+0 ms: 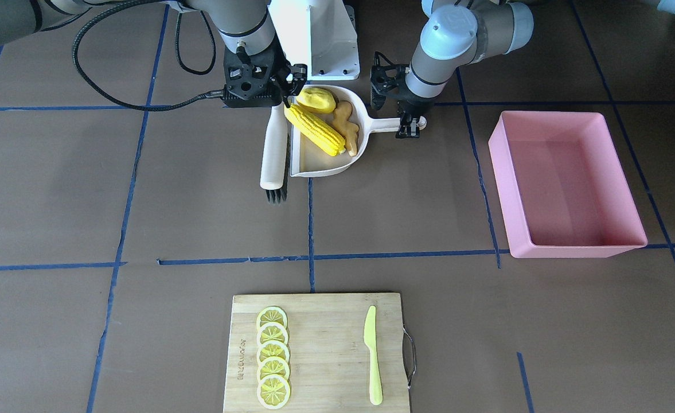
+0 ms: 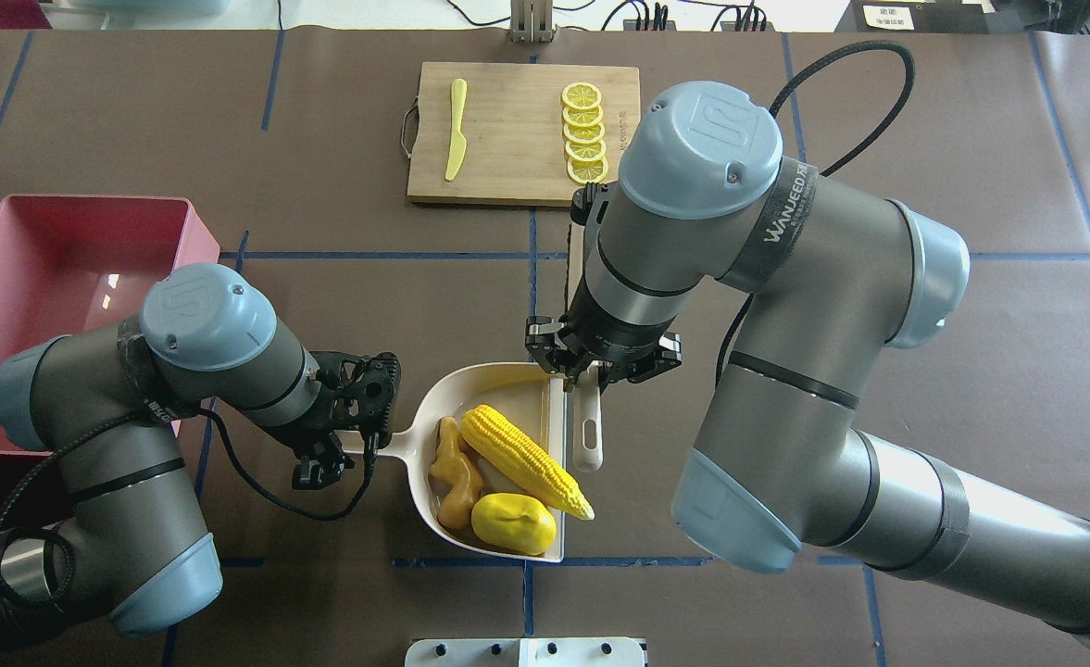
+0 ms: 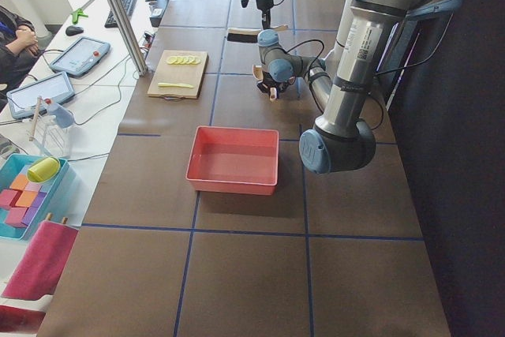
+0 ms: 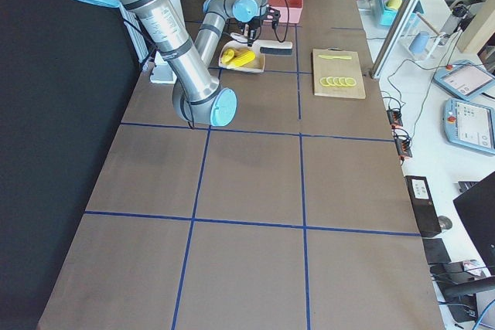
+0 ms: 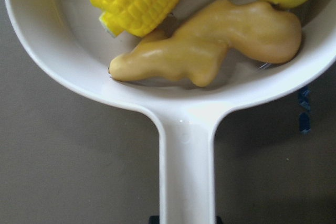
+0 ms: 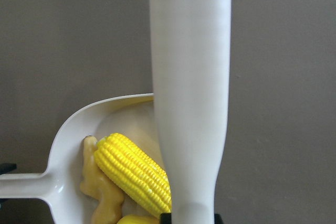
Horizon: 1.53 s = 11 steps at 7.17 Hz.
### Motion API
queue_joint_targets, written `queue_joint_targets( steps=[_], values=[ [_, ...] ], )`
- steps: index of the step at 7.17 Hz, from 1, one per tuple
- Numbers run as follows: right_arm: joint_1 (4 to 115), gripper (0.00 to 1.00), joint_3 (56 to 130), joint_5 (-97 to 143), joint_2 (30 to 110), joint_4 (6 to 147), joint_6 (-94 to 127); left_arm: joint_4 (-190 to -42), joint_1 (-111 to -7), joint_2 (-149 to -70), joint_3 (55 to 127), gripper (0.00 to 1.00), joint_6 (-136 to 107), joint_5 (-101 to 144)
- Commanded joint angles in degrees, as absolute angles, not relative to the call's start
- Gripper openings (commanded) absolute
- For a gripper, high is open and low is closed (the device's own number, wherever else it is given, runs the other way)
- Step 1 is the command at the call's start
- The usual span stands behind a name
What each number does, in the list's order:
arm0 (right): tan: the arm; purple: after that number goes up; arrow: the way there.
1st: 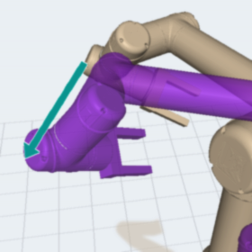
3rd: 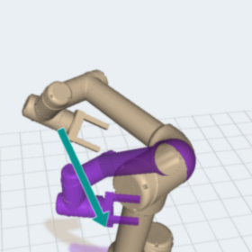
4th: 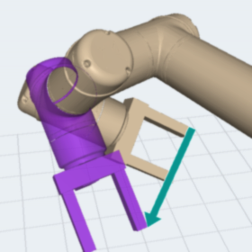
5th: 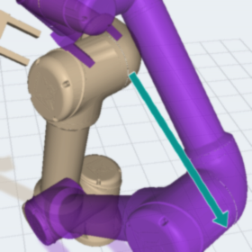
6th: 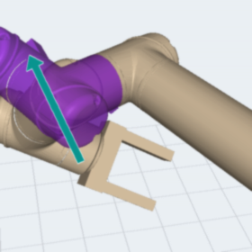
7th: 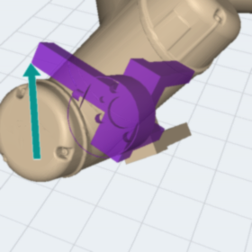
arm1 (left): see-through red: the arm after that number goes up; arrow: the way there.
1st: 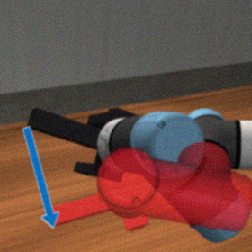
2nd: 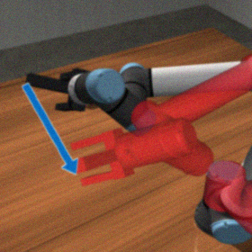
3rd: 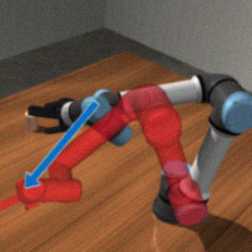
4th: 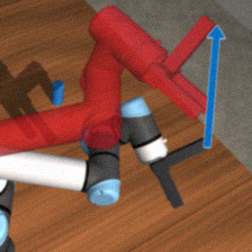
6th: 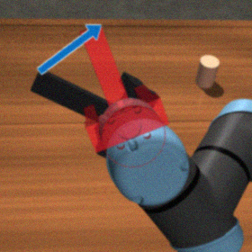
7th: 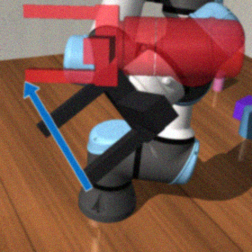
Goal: Sweep and dump trash into bin
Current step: 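Lift the brush away from the dustpan with the right gripper, then lift the loaded dustpan over the pink bin with the left gripper while the right withdraws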
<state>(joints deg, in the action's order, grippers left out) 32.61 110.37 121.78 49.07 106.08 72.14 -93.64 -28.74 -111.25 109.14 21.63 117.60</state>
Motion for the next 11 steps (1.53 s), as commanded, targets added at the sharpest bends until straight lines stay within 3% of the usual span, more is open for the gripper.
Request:
queue_joint_targets(
  steps=[1, 6, 11],
  values=[
    [33.5, 0.0, 111.1, 121.7, 50.3, 106.2, 71.2, -94.8, -30.1, -111.2, 109.2, 0.0, 21.6, 120.0],
    [35.9, 0.0, 115.7, 121.7, 52.7, 110.0, 68.6, -96.2, -37.4, -110.7, 113.4, 0.0, 16.4, 125.9],
    [40.3, 0.0, 120.7, 121.8, 58.7, 110.5, 67.6, -96.2, -48.7, -101.1, 122.9, 0.0, 16.3, 133.9]
  ],
)
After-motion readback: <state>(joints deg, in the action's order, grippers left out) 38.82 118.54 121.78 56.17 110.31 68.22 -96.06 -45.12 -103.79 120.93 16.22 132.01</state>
